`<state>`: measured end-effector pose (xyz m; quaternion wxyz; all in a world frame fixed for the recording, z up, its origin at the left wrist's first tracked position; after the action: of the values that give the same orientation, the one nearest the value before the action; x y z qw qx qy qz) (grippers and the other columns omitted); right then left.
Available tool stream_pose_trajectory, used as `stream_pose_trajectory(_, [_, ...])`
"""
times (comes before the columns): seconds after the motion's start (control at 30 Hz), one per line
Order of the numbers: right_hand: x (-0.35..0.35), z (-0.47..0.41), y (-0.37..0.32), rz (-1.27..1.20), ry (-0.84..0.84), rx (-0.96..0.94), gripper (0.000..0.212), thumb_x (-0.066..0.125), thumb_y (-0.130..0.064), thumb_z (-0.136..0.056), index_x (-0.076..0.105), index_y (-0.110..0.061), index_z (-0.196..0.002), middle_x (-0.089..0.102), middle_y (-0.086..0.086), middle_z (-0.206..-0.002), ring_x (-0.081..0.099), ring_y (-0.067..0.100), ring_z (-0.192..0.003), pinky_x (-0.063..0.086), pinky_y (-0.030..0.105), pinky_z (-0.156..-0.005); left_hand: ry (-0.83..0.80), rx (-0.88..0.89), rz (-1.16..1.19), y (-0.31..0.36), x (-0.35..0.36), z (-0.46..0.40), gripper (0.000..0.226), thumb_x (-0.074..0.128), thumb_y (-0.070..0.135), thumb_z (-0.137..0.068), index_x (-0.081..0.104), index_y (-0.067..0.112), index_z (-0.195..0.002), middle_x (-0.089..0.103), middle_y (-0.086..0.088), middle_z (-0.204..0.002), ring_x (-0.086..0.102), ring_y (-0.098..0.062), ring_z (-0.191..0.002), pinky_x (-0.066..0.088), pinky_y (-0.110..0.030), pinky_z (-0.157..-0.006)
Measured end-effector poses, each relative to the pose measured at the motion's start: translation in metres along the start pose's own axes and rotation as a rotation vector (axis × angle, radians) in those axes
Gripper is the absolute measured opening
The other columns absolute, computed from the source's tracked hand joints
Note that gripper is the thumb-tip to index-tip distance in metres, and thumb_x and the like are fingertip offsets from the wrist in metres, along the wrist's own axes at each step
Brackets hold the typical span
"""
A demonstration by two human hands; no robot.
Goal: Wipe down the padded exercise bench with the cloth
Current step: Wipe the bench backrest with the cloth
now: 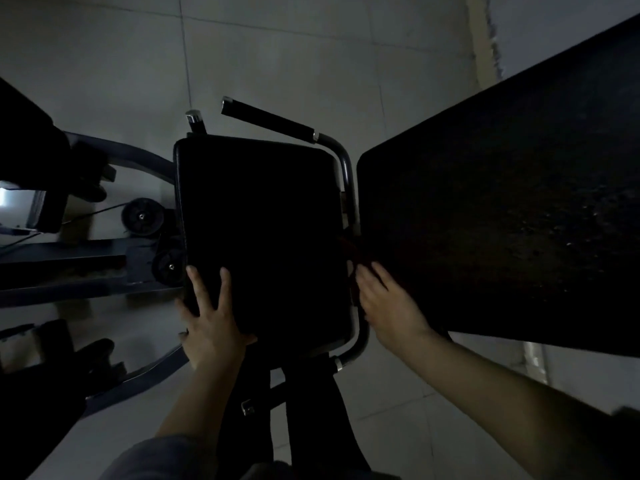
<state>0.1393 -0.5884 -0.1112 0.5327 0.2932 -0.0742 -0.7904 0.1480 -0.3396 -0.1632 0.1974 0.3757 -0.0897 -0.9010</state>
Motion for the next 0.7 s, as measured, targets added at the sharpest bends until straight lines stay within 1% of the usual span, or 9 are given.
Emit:
stream_pose_trajectory(0.07, [0.011,0.033,-0.010,0.119,-0.008,-0.110,0.070,0.033,-0.039,-0.098,-0.003,-0.005,-0.147,-0.010,0.018,-0.156,-0.007,0.034,-0.144,-0.007,0.050,-0.114,-0.013,0.002,0.013,0.000,-0.001,0.002,0.122,0.081,0.039,-0.066,-0.011,0.037,-0.147,-0.037,-0.001,-0.150,-0.002,-0.045,-0.141,0.044,-0.061,-0.094])
stream_pose_trajectory(0.2, [0.022,0.060,-0.005,0.187,-0.001,-0.197,0.064,0.031,-0.028,-0.099,-0.004,0.000,-0.145,-0.012,0.018,-0.156,-0.005,0.032,-0.145,-0.005,0.048,-0.115,-0.007,-0.009,0.016,0.002,-0.002,0.004,0.124,0.081,0.037,-0.066,-0.013,0.039,-0.146,-0.039,0.002,-0.149,-0.002,-0.043,-0.142,0.045,-0.061,-0.091])
stream_pose_trajectory(0.3, [0.020,0.045,-0.005,0.276,0.036,-0.203,0.069,0.037,-0.034,-0.097,-0.001,-0.004,-0.147,-0.011,0.020,-0.155,-0.007,0.035,-0.144,-0.004,0.053,-0.113,0.001,0.000,0.019,0.003,-0.004,0.005,0.121,0.081,0.036,-0.067,-0.010,0.038,-0.147,-0.037,0.000,-0.150,0.003,-0.043,-0.141,0.046,-0.058,-0.091])
stream_pose_trajectory(0.37, [0.015,0.027,-0.013,0.379,0.019,-0.247,0.073,0.036,-0.038,-0.097,-0.002,0.000,-0.146,-0.007,0.023,-0.155,-0.006,0.038,-0.144,0.000,0.054,-0.115,-0.002,-0.007,0.008,0.002,-0.003,0.005,0.120,0.081,0.036,-0.067,-0.009,0.037,-0.148,-0.036,-0.001,-0.151,0.006,-0.043,-0.140,0.047,-0.056,-0.090])
stream_pose_trajectory(0.43, [0.018,0.009,-0.024,0.389,0.042,-0.203,0.076,0.033,-0.042,-0.096,-0.002,0.006,-0.145,-0.002,0.025,-0.155,-0.002,0.040,-0.143,0.001,0.052,-0.116,0.016,0.009,0.011,0.001,-0.002,0.006,0.120,0.081,0.036,-0.067,-0.008,0.037,-0.148,-0.035,-0.001,-0.152,0.007,-0.043,-0.141,0.048,-0.055,-0.089])
stream_pose_trajectory(0.5, [0.021,0.003,-0.027,0.368,0.088,-0.149,0.077,0.034,-0.044,-0.096,-0.001,0.004,-0.145,0.000,0.023,-0.155,-0.001,0.039,-0.144,-0.001,0.053,-0.115,0.031,0.034,0.031,0.000,-0.004,0.006,0.120,0.082,0.035,-0.066,-0.007,0.037,-0.148,-0.033,-0.001,-0.152,0.007,-0.042,-0.141,0.047,-0.056,-0.088])
stream_pose_trajectory(0.57, [0.027,0.016,-0.023,0.359,0.078,-0.173,0.074,0.034,-0.041,-0.097,-0.003,0.001,-0.146,-0.002,0.020,-0.156,-0.003,0.036,-0.144,-0.006,0.054,-0.113,-0.001,0.051,0.039,0.000,-0.004,0.006,0.120,0.082,0.034,-0.066,-0.006,0.036,-0.148,-0.033,-0.002,-0.153,0.005,-0.044,-0.141,0.043,-0.058,-0.093])
stream_pose_trajectory(0.63, [0.036,0.040,-0.016,0.364,0.108,-0.160,0.074,0.033,-0.039,-0.097,-0.009,-0.003,-0.146,-0.008,0.019,-0.156,-0.004,0.034,-0.145,-0.014,0.057,-0.106,-0.013,0.060,0.044,-0.005,-0.003,0.006,0.119,0.082,0.034,-0.067,-0.005,0.035,-0.149,-0.031,-0.002,-0.153,0.002,-0.045,-0.141,0.038,-0.061,-0.097])
stream_pose_trajectory(0.7, [0.048,0.080,0.001,0.372,0.176,-0.137,0.075,0.033,-0.039,-0.097,-0.012,-0.004,-0.146,-0.006,0.020,-0.156,0.001,0.033,-0.145,-0.014,0.054,-0.104,-0.025,0.086,0.025,-0.010,-0.006,0.005,0.114,0.079,0.037,-0.070,-0.002,0.031,-0.149,-0.026,-0.004,-0.155,-0.001,-0.044,-0.141,0.033,-0.060,-0.101])
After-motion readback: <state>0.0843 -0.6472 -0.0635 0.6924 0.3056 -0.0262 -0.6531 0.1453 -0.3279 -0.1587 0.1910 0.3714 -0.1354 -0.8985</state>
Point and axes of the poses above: each hand's wrist, its own z-axis away from the middle knuckle, its own x-axis out of the palm, y = z × x, the point moved 1 cm from there along -z, towards the middle knuckle
